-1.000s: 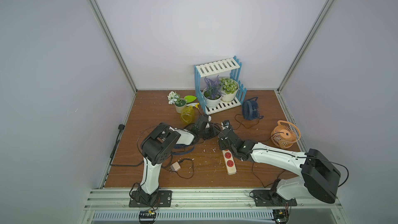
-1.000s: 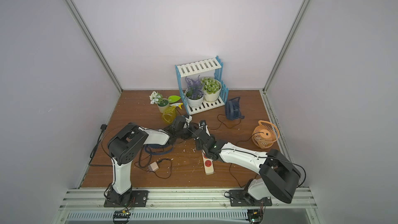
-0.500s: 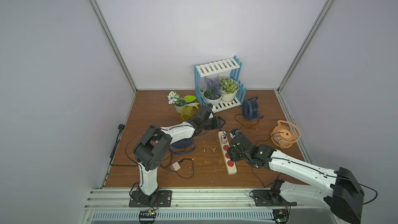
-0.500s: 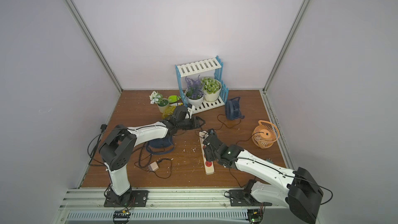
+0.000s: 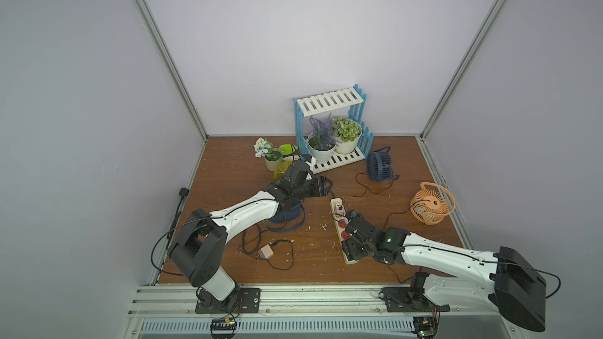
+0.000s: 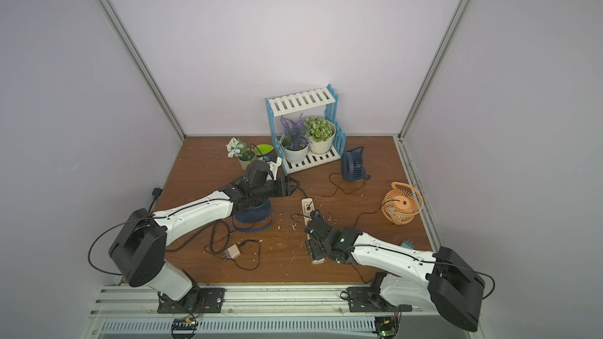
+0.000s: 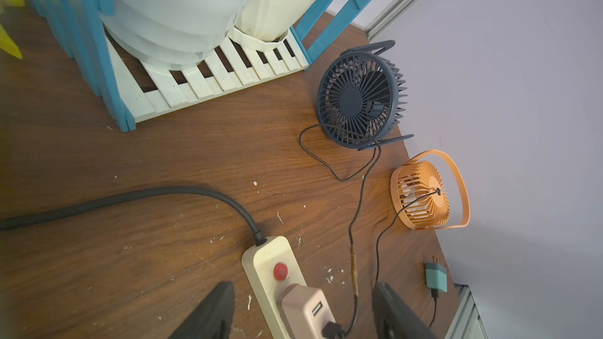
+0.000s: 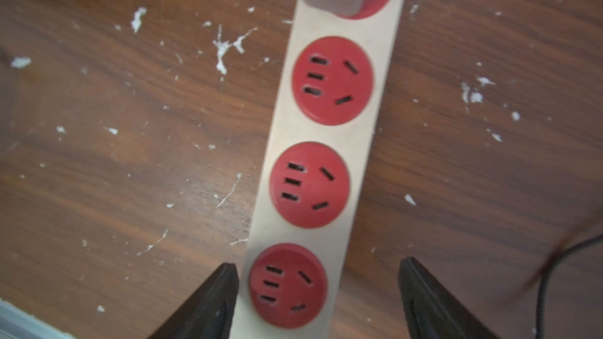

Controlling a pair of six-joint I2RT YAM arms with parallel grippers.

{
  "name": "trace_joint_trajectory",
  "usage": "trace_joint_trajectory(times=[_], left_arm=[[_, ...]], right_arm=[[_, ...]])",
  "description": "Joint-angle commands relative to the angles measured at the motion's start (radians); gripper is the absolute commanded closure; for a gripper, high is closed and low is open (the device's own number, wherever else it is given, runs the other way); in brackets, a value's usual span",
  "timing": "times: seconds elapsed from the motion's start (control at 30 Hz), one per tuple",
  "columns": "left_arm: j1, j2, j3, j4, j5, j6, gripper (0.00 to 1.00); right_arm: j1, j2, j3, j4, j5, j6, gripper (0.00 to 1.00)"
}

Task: Plug the desk fan into the power strip
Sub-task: Move the socket to the center of the board.

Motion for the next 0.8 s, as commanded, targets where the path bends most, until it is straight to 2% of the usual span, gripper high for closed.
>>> trace_joint_trajectory(times=[0.0,0.13,0.2,0.37,0.5,0.63,0.77], left_arm=[[-0.008,-0.033,-0.025,-0.047,-0.031,0.031,0.30],[-0.009,-0.049,-0.036,-0.053,-0.036,0.032,0.29],[-0.009,-0.056,-0.046,-0.053,-0.038,0.028,0.29],[-0.009,-0.103,-0.091,-0.083,-0.071,0.016,0.29],[-0.009,-0.199,-0.139,-0.160,-0.139,0.025,0.29],[-0.009,-0.303,-0.183,-0.246,-0.201,0.020,0.28],[-0.009,-0.392,-0.220,-0.344,-0.244,0.003,0.28]], right_arm=[[0.026,0.027,0.011,0.038,-0.002,0.029,0.19],[0.042,0.056,0.008,0.049,0.014,0.065,0.19],[0.047,0.071,0.003,0.043,0.043,0.081,0.23],[0.048,0.121,0.011,0.070,0.105,0.060,0.45],[0.008,0.208,0.068,0.123,0.146,0.017,0.55],[-0.078,0.293,0.123,0.235,0.121,-0.043,0.59],[-0.142,0.426,0.240,0.288,0.083,-0.129,0.58]])
